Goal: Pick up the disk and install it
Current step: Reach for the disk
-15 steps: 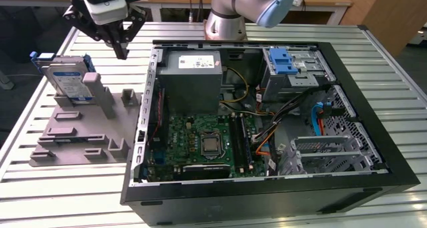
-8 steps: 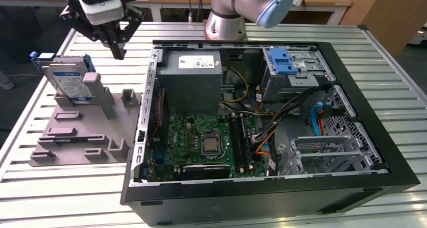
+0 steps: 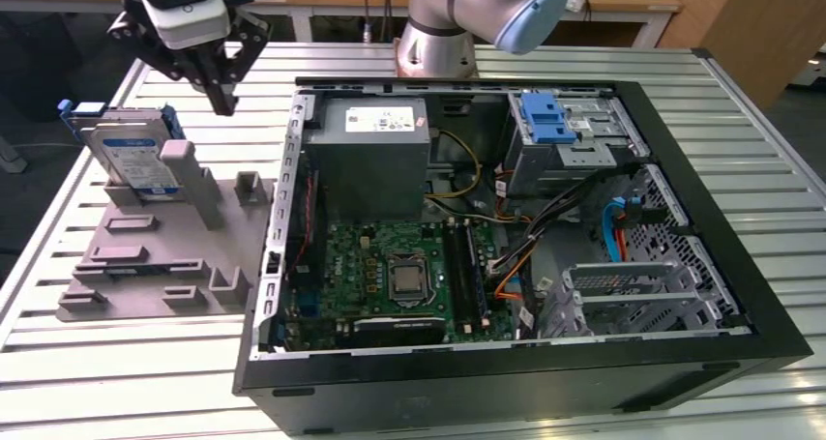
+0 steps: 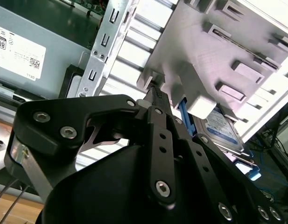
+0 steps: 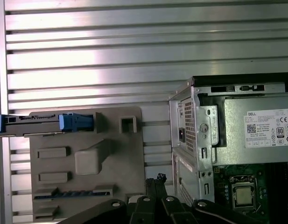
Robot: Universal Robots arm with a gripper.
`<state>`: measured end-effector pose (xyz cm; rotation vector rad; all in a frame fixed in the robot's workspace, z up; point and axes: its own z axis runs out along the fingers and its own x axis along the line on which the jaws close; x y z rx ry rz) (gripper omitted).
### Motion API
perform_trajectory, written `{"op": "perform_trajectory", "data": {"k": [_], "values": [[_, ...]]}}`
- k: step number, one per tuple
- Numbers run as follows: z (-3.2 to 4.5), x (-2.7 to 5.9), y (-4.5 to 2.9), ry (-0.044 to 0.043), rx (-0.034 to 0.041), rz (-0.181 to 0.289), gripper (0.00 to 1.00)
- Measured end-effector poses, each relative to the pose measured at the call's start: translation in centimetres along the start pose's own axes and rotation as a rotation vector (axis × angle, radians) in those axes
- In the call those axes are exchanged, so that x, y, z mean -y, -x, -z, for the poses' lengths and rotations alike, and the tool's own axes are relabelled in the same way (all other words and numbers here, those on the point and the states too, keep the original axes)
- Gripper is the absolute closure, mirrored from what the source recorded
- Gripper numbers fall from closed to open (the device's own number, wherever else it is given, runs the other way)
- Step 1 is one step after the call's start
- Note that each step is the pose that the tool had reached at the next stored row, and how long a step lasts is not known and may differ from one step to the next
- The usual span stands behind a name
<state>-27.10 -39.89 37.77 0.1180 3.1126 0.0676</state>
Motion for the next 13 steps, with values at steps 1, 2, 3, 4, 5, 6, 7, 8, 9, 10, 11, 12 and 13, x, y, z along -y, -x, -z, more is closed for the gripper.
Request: {"op": "perform_trajectory", "data": {"k": [1, 2, 3, 4, 5, 6, 7, 8, 9, 10, 11, 12, 13], "values": [[-0.01, 0.01, -0.08, 0.0000, 0.0001, 0.000, 0.89], [-0.02, 0.01, -0.15, 0.0001, 0.0000, 0.000, 0.89], [-0.03, 0.02, -0.23, 0.0000, 0.0001, 0.000, 0.89], [-0.04, 0.02, -0.29, 0.0001, 0.0001, 0.000, 0.89], [-0.04, 0.03, -0.36, 0.0000, 0.0000, 0.000, 0.89], [-0.05, 0.03, -0.42, 0.0000, 0.0001, 0.000, 0.89], [-0.06, 0.04, -0.49, 0.0001, 0.0001, 0.000, 0.89], [-0.07, 0.04, -0.55, 0.0001, 0.0000, 0.000, 0.89], [-0.08, 0.05, -0.61, 0.0000, 0.0001, 0.000, 0.89], [-0.09, 0.06, -0.67, 0.0000, 0.0001, 0.000, 0.89], [-0.10, 0.06, -0.73, 0.0001, 0.0001, 0.000, 0.89], [-0.11, 0.07, -0.80, 0.0000, 0.0000, 0.000, 0.89], [-0.12, 0.07, -0.86, 0.0001, 0.0000, 0.000, 0.89]]}}
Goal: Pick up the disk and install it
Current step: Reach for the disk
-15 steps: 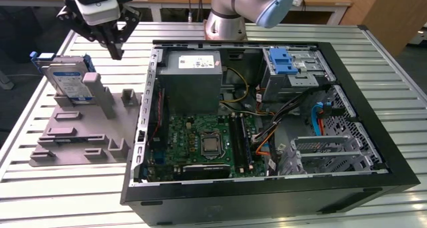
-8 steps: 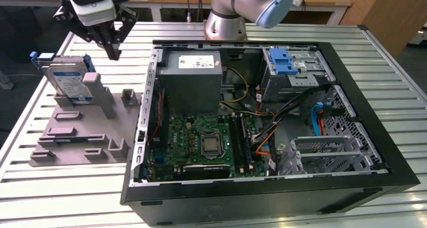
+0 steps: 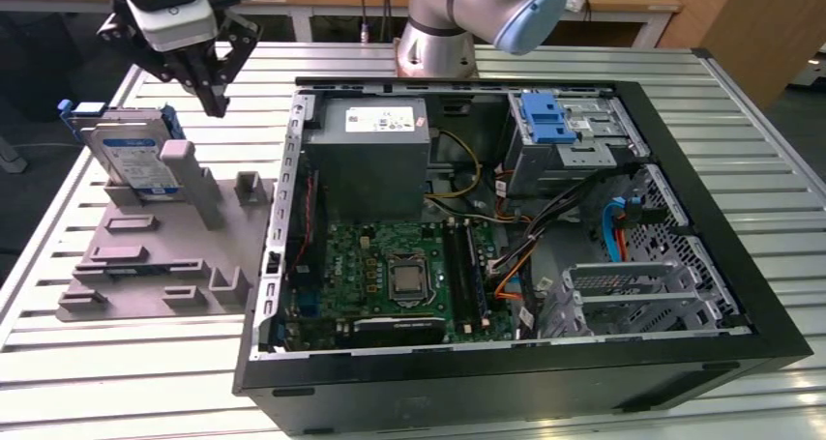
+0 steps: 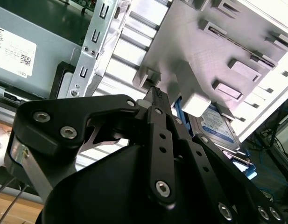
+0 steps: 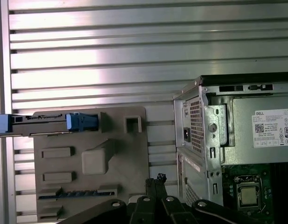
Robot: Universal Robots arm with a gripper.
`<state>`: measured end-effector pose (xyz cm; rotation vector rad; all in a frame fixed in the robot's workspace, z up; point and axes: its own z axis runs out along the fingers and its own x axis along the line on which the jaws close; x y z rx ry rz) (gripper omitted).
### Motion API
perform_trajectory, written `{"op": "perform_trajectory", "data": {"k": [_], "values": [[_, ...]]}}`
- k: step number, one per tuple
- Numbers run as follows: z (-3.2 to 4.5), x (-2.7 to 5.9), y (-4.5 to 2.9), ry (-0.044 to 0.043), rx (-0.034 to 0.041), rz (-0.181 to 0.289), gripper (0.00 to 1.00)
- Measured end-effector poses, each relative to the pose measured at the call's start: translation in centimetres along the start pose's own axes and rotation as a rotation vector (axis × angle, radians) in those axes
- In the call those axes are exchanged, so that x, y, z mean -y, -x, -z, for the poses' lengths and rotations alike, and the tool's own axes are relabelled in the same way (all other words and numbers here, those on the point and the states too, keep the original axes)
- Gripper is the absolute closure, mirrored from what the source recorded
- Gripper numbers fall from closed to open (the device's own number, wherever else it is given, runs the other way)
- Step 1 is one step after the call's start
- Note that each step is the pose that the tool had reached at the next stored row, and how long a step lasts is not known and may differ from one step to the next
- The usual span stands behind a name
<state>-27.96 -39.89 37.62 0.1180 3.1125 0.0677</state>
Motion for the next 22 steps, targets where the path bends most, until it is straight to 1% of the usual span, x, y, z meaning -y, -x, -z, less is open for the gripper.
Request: {"op": "perform_trajectory", "data": {"k": [10, 22], "values": [[-0.10, 0.06, -0.72, -0.0001, 0.0000, 0.000, 0.89], [-0.24, 0.14, -1.75, 0.0000, 0.0000, 0.000, 0.89]]}}
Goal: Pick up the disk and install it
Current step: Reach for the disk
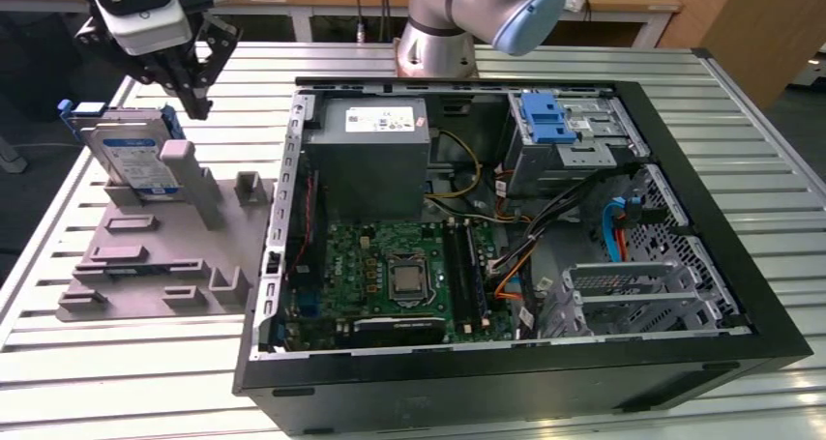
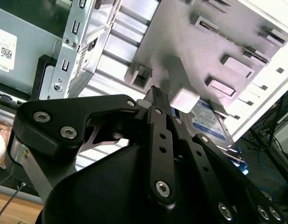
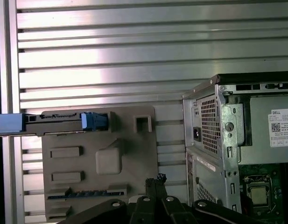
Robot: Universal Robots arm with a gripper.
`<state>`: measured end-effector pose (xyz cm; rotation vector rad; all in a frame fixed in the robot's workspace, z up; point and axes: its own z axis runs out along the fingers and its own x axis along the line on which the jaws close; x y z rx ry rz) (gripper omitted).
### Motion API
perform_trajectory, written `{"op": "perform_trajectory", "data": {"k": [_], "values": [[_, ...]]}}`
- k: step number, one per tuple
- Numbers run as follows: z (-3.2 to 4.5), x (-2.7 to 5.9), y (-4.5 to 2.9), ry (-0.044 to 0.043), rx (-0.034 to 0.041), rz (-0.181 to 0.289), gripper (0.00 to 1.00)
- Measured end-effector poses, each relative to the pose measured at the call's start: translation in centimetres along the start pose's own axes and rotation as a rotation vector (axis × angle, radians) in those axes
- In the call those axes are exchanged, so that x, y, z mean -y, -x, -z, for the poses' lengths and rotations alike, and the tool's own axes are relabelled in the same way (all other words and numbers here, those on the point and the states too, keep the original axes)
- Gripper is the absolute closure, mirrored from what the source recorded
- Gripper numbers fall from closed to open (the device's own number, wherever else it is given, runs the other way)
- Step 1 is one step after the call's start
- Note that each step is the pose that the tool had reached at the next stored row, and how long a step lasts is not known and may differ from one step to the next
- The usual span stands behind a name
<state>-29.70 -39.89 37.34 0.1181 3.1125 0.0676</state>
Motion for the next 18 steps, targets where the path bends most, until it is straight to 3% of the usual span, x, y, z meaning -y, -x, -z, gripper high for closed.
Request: {"op": "perform_trajectory", "data": {"k": [18], "values": [[-0.19, 0.11, -1.39, 0.0000, 0.0000, 0.000, 0.89]]}}
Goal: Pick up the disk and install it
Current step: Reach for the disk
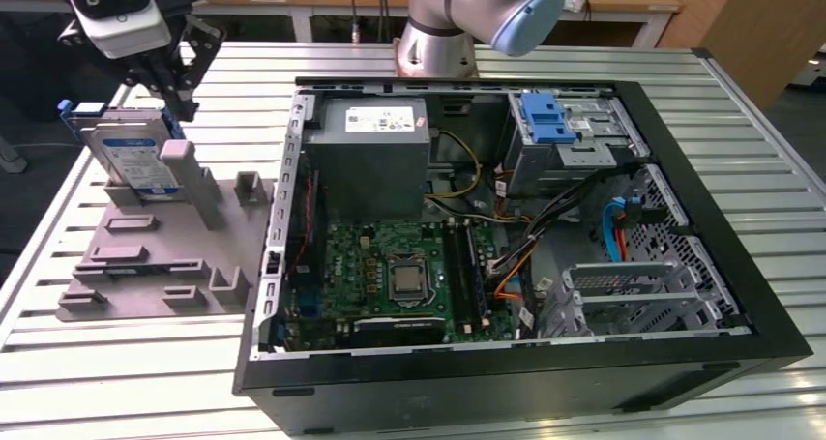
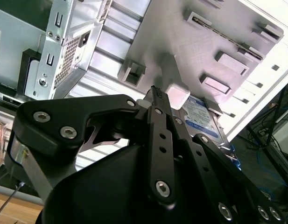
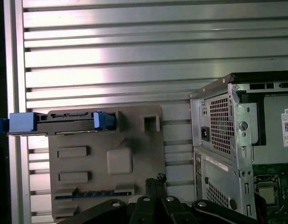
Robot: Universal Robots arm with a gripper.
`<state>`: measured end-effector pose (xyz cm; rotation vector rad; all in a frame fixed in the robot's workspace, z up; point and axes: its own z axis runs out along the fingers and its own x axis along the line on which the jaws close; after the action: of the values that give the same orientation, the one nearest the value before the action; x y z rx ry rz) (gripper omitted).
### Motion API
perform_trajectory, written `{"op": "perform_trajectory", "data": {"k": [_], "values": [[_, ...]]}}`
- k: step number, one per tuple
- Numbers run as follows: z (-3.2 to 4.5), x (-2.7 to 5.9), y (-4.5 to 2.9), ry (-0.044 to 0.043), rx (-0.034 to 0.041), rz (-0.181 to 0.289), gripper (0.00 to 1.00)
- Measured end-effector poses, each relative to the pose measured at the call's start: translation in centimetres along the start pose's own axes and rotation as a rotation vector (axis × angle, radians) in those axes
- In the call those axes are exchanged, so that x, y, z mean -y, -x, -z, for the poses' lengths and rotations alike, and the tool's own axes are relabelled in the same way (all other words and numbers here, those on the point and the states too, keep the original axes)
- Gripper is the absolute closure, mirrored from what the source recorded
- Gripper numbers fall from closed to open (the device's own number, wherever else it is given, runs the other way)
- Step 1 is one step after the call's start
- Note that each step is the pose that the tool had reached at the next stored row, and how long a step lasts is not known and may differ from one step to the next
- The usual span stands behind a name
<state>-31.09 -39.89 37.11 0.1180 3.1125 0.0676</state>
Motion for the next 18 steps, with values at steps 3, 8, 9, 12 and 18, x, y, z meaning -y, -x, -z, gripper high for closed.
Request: {"op": "perform_trajectory", "data": {"k": [3, 8, 9, 12, 18], "values": [[-0.02, 0.02, -0.24, 0.0000, 0.0000, 0.000, 0.89], [-0.06, 0.05, -0.64, 0.0000, 0.0000, 0.000, 0.89], [-0.06, 0.06, -0.72, 0.0000, -0.0001, 0.000, 0.89], [-0.09, 0.08, -0.93, 0.0000, 0.0000, 0.000, 0.89], [-0.13, 0.11, -1.41, 0.0001, 0.0000, 0.000, 0.89]]}}
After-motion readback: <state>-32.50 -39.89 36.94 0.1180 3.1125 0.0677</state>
